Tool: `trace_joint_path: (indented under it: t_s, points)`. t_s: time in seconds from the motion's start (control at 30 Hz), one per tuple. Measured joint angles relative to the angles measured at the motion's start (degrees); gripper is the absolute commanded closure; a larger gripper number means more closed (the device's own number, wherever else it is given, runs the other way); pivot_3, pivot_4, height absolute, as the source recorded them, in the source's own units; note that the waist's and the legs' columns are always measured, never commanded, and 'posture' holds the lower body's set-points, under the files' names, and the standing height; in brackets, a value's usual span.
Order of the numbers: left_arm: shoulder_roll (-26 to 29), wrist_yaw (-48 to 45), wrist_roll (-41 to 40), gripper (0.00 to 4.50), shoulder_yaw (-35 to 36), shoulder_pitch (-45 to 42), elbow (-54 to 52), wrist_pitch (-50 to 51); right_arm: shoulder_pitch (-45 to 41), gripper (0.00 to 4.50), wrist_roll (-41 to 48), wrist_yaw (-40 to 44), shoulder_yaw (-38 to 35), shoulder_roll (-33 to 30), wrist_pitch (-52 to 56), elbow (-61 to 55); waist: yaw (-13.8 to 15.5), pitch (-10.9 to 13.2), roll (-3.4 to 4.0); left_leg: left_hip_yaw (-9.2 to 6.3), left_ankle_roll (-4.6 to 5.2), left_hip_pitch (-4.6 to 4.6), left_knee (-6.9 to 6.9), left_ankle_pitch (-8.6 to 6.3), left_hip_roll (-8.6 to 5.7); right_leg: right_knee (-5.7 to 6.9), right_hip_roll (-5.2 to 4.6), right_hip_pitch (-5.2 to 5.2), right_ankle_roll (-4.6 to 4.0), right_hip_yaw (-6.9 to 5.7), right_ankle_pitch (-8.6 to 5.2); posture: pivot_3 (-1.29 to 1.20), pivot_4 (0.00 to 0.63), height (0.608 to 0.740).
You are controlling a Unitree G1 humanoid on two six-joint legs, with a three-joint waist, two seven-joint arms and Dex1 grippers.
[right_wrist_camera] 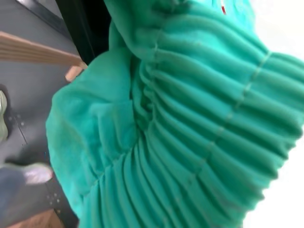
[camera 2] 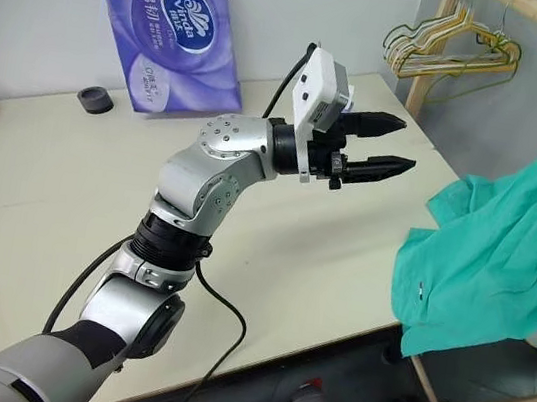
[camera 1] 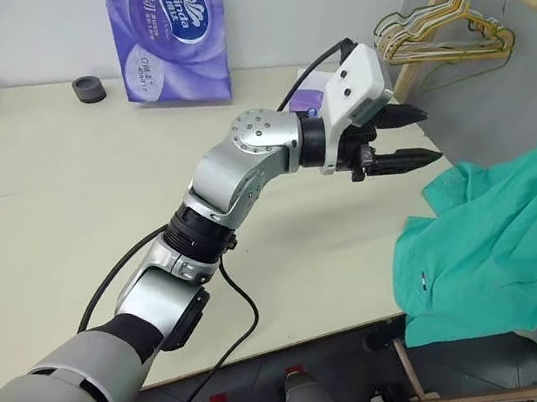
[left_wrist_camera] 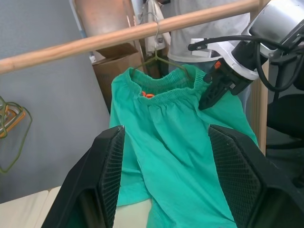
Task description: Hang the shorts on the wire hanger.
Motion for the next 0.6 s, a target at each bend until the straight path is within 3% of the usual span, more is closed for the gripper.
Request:
trace_joint_path:
  t_s: [0.6]
  points:
    - [0.16, 1.50, -0.02, 1.55, 0.00, 0.01, -0.89, 1.03, -1.85, 4.50, -0.04, 4.12, 4.08, -1.47, 0.82, 3.84, 2.86, 0.44, -0.20, 0.13, -0.01, -0.22, 0.08, 0.00, 0.08, -0.64, -0.03, -0.02, 0.56, 0.37, 0.33, -0.36, 0.178, 0.740]
